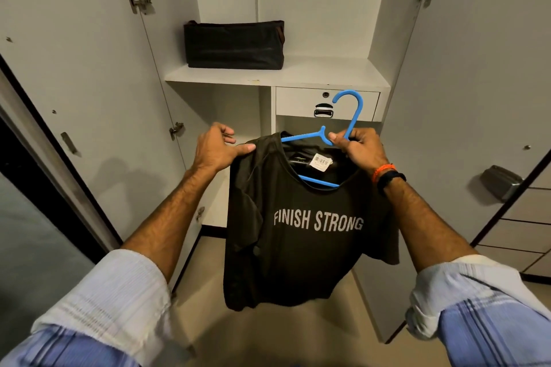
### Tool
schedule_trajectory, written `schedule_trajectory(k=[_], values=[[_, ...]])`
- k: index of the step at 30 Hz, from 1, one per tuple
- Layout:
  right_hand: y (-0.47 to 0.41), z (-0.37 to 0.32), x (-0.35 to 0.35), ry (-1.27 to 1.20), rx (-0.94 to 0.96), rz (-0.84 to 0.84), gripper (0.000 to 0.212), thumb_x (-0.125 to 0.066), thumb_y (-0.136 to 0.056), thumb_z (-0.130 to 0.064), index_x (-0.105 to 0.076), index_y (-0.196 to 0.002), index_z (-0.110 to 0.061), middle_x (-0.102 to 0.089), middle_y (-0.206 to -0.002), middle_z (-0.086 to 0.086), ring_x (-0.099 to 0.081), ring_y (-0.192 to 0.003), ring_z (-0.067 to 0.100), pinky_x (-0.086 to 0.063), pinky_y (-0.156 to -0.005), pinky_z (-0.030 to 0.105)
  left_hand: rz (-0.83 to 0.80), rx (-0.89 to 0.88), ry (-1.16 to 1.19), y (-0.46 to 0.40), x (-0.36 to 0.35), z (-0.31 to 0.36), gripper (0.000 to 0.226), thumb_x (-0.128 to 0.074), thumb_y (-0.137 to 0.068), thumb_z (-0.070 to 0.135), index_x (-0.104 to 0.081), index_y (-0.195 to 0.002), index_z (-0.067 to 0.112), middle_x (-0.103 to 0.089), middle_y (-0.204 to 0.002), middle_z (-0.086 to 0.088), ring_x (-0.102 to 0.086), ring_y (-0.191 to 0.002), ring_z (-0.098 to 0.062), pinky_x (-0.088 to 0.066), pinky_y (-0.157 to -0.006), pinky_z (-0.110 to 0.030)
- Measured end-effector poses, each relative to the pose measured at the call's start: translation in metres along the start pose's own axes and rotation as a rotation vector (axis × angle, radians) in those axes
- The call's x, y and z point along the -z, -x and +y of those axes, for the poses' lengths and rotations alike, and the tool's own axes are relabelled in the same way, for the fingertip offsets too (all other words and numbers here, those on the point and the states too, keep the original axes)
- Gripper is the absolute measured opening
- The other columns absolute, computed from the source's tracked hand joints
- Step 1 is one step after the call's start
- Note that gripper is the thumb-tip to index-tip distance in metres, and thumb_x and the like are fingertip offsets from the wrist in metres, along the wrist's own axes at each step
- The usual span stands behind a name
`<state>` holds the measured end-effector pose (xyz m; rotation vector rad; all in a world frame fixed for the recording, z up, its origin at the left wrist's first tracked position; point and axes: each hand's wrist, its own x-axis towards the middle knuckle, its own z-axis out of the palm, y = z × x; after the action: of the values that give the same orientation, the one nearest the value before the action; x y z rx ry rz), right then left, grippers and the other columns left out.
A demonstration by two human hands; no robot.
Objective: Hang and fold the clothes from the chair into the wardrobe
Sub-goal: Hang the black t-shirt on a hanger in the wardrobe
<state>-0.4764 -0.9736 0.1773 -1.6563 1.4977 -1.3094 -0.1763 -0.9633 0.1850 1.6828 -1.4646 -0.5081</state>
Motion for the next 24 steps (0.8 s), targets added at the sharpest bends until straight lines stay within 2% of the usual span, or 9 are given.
schedule_trajectory(k=[3,7,11,14,18,22,24], values=[[0.0,-0.002,-0.003,-0.01,-0.02,-0.006,0.024,-0.072,-0.088,-0.033,-0.075,-0.09,-0.009,-0.067,-0.078,0.003,-0.056,-0.072,0.011,-0.047,-0.069,0.027,0.051,-0.001,-0.04,0.002,-0.003,-0.003,0.05,-0.089,-0.067,0.033,-0.056,-0.1,0.014,-0.06,-0.101,-0.001,-0.057,-0.093,-0.015,-0.046,-0.078,-0.026],[0.001,-0.003,-0.005,-0.02,-0.034,-0.011,0.024,-0.071,-0.088,-0.032,-0.075,-0.091,-0.008,-0.069,-0.081,0.002,-0.058,-0.074,0.01,-0.048,-0.069,0.024,0.106,-0.063,-0.049,0.003,-0.007,-0.007,0.024,-0.085,-0.075,0.024,-0.065,-0.082,0.014,-0.067,-0.09,-0.004,-0.063,-0.084,-0.016,-0.055,-0.079,-0.03],[0.002,0.001,0.0,0.025,0.022,-0.034,0.022,-0.071,-0.089,-0.031,-0.073,-0.088,-0.008,-0.068,-0.079,-0.002,-0.06,-0.075,0.01,-0.049,-0.069,0.023,0.135,-0.127,-0.117,0.001,-0.001,-0.005,0.007,-0.077,-0.084,0.016,-0.07,-0.082,0.013,-0.07,-0.085,-0.006,-0.062,-0.078,-0.017,-0.05,-0.078,-0.025],[0.004,0.004,0.004,0.074,0.054,-0.097,0.019,-0.07,-0.09,-0.029,-0.074,-0.087,-0.011,-0.067,-0.079,-0.003,-0.059,-0.075,0.009,-0.047,-0.07,0.022,0.154,-0.201,-0.185,-0.007,0.008,-0.001,0.008,-0.072,-0.086,0.015,-0.068,-0.082,0.02,-0.067,-0.079,0.001,-0.062,-0.077,-0.016,-0.051,-0.081,-0.026],[0.006,0.004,0.005,0.043,0.072,-0.198,0.02,-0.071,-0.089,-0.027,-0.076,-0.087,-0.008,-0.07,-0.08,0.003,-0.062,-0.078,0.014,-0.052,-0.079,0.031,0.061,-0.275,-0.273,-0.019,0.008,0.004,0.002,-0.072,-0.088,0.023,-0.072,-0.089,0.024,-0.072,-0.091,0.003,-0.066,-0.091,-0.019,-0.053,-0.088,-0.035],[0.003,0.001,0.003,-0.019,0.05,-0.148,0.019,-0.071,-0.089,-0.026,-0.075,-0.086,-0.009,-0.07,-0.085,0.007,-0.062,-0.082,0.014,-0.052,-0.083,0.033,-0.005,-0.232,-0.453,-0.025,0.0,0.006,0.015,-0.063,-0.095,0.032,-0.07,-0.106,0.023,-0.069,-0.106,0.003,-0.057,-0.109,-0.022,-0.036,-0.102,-0.045],[0.001,0.002,0.002,-0.036,0.032,-0.114,0.017,-0.072,-0.089,-0.027,-0.075,-0.084,-0.011,-0.07,-0.085,0.004,-0.062,-0.082,0.014,-0.052,-0.086,0.034,-0.116,-0.224,-0.333,-0.024,0.0,0.008,0.024,-0.057,-0.097,0.038,-0.068,-0.107,0.019,-0.066,-0.102,0.002,-0.058,-0.103,-0.019,-0.042,-0.098,-0.041]])
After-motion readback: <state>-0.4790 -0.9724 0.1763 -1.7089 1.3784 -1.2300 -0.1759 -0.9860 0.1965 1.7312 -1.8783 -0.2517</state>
